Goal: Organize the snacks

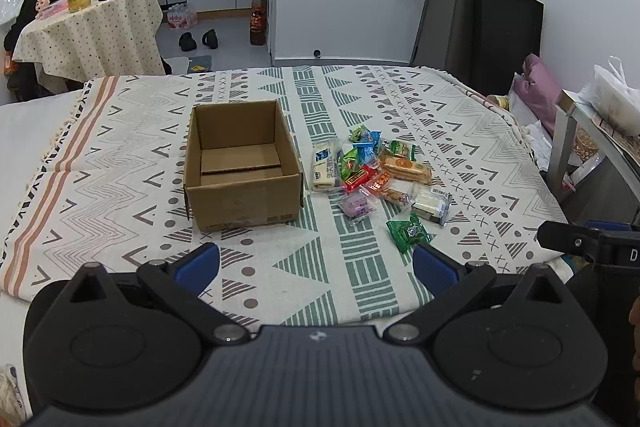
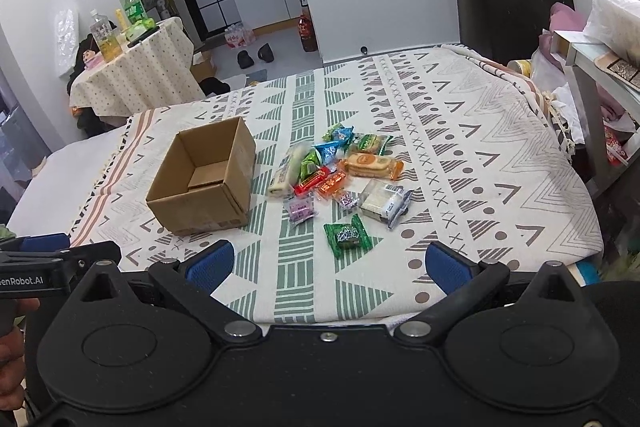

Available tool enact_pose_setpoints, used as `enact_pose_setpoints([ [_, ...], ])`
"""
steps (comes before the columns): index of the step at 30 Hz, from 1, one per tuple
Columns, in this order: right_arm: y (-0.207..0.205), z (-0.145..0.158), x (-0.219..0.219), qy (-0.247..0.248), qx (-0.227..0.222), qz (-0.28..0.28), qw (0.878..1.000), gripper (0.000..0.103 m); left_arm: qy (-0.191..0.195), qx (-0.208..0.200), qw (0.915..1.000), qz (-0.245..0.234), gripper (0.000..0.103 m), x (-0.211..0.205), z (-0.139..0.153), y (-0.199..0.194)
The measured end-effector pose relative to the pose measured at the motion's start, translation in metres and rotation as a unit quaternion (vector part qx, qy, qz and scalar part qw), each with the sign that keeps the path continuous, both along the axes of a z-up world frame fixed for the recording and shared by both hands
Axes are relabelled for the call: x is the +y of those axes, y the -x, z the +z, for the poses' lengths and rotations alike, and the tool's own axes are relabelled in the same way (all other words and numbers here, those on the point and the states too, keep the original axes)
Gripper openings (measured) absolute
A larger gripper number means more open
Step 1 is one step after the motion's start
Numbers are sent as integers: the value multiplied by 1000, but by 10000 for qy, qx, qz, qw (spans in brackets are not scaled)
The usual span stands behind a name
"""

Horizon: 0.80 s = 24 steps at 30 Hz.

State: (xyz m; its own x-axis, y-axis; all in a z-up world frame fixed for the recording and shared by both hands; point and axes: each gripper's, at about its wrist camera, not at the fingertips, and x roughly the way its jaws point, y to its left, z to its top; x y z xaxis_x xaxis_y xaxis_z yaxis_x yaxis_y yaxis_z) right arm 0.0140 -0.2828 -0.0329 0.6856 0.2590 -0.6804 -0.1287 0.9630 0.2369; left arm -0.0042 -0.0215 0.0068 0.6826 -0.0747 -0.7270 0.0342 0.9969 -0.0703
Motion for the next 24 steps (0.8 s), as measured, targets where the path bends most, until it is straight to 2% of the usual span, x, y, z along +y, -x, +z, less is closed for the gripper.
enact_pose_setpoints([
  [24,19,16,10,168,-245,164,9994,103,71,-264,9996,0,102,-1,16,20],
])
